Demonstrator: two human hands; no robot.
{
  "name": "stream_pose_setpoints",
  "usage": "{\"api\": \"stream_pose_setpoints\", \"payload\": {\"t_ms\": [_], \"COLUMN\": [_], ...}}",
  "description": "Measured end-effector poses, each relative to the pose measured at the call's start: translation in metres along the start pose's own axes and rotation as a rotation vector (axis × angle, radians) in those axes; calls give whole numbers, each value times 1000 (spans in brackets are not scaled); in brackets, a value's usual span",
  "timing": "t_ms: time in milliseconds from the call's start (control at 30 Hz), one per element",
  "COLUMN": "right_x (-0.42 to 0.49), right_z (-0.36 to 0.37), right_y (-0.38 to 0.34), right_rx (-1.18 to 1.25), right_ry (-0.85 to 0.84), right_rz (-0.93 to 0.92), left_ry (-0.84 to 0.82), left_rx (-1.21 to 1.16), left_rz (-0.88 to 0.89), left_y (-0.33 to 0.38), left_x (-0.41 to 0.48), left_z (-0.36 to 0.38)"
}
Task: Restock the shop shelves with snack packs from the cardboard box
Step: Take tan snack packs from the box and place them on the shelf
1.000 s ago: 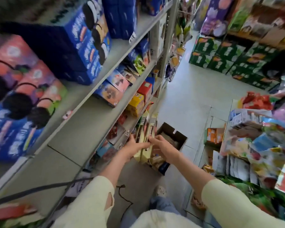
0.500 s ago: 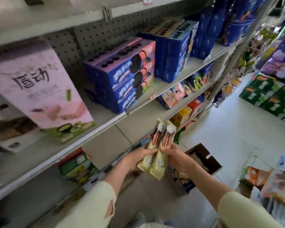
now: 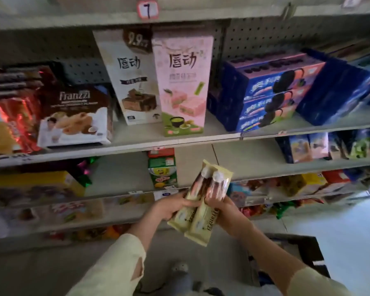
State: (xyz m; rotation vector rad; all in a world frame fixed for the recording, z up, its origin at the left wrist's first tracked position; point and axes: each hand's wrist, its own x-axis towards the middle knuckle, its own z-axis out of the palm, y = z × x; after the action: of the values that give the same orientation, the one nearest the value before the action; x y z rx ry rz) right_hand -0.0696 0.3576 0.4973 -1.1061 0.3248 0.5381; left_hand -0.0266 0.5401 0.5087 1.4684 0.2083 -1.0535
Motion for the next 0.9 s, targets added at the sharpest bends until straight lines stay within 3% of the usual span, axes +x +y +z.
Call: {"api": "stream_pose_setpoints", "payload": {"t_ms": [433,733,900], "right_x": [24,75,125], "right_z": [131,249,287], "right_y": [35,47,44], "right_rx": [-88,-351,-546], "right_ry": [-233,-329,-240], "right_rz": [15,138,190], "left_ry": [83,333,451], "left_rx": [-338,-593,-724], "left_rz": [-46,242,305], "left_y": [-50,-85,-87], "left_x": [-89,-128,-112], "left_z": [-90,-165,-208]}}
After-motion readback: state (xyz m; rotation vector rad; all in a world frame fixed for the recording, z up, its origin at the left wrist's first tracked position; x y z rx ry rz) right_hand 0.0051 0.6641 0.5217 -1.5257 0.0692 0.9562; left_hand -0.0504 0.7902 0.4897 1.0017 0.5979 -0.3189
